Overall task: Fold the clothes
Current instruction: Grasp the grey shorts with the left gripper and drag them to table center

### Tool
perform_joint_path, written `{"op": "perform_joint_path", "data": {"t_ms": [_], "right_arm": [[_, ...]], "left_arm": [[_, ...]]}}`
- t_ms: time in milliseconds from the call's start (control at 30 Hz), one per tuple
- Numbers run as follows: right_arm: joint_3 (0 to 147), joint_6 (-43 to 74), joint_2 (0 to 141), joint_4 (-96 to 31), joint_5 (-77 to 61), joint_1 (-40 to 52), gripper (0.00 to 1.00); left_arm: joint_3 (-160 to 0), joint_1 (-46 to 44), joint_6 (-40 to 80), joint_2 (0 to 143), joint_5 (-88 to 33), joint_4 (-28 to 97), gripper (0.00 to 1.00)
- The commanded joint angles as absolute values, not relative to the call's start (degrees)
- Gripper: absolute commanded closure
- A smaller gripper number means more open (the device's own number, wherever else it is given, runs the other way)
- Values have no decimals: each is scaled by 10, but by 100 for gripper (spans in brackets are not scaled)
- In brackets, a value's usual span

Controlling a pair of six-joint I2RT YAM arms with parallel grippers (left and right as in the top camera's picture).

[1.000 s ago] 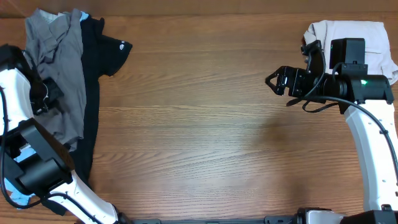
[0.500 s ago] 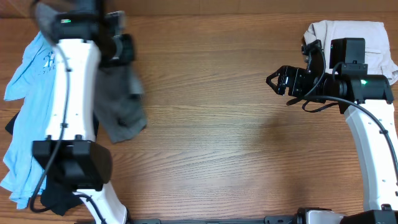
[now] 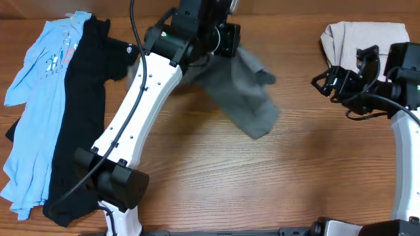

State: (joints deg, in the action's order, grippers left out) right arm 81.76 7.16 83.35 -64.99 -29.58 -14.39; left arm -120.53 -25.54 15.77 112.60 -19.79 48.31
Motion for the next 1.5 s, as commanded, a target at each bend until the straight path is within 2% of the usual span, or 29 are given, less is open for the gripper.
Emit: {"op": "perform_joint_path", "data": {"t_ms": [0, 67, 133, 200, 233, 267, 300, 433, 600, 833, 1000, 1133, 1267, 1367, 1400, 1467], "right_arm": [[834, 70, 817, -656, -298, -164, 12], [834, 70, 817, -659, -298, -173, 11], [834, 70, 817, -659, -299, -178, 11], [834, 70, 817, -657, -298, -178, 11], [834, 70, 817, -657, -298, -178, 11], [834, 70, 817, -657, -298, -178, 11], [834, 70, 817, -657, -298, -178, 11], [834, 70, 816, -661, -299, -178, 11], [833, 61, 815, -667, -299, -176, 11], [832, 37, 817, -679, -293, -153, 11], [817, 29, 821, -671, -281, -131, 11], [816, 29, 828, -672, -281, -131, 11], [816, 30, 833, -672, -281, -131, 12], [816, 29, 833, -671, -281, -131, 12], [816, 29, 834, -669, -281, -131, 12], [816, 29, 834, -667, -281, -131, 12]], "left_arm": [[-1234, -262, 202, 1108, -235, 463, 96], [-1234, -267, 201, 1109, -239, 465, 96], [-1234, -275, 191, 1111, -239, 466, 91], [-1234, -289, 154, 1113, -239, 463, 73], [-1234, -293, 131, 1113, -238, 464, 56], [-1234, -297, 96, 1113, -239, 468, 18], [-1235, -298, 78, 1113, -238, 475, 0], [-1248, -277, 50, 1112, -191, 552, 0], [-1248, -185, 51, 1117, -93, 673, 0], [-1246, -101, 40, 1179, -88, 718, 0], [-1246, -111, -1, 1272, -125, 690, 10], [-1246, -140, 0, 1322, -124, 640, 36], [-1246, -173, -1, 1352, -115, 606, 36], [-1246, -195, -1, 1364, -115, 630, 37], [-1246, -202, -3, 1370, -114, 654, 38], [-1246, -211, -3, 1382, -113, 697, 49]]}}
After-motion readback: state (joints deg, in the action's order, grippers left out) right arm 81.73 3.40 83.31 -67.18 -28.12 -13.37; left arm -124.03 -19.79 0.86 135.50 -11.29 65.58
